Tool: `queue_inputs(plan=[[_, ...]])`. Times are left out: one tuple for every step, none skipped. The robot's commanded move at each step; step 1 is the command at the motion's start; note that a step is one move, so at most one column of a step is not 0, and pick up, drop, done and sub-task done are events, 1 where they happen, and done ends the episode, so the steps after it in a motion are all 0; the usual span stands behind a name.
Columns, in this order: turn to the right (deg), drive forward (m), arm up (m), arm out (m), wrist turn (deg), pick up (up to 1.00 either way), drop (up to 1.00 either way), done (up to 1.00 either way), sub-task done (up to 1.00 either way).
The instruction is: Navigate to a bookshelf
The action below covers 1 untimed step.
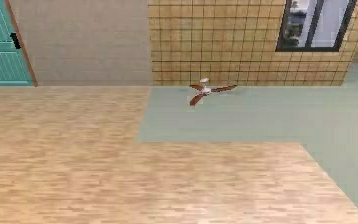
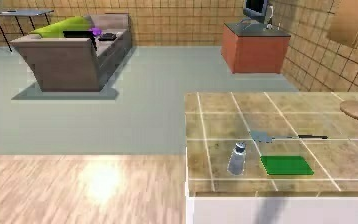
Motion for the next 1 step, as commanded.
queue_inputs(plan=[[-45.0,0.00,0.00,0.00,0.0,0.00,0.00,0.00,0.00]])
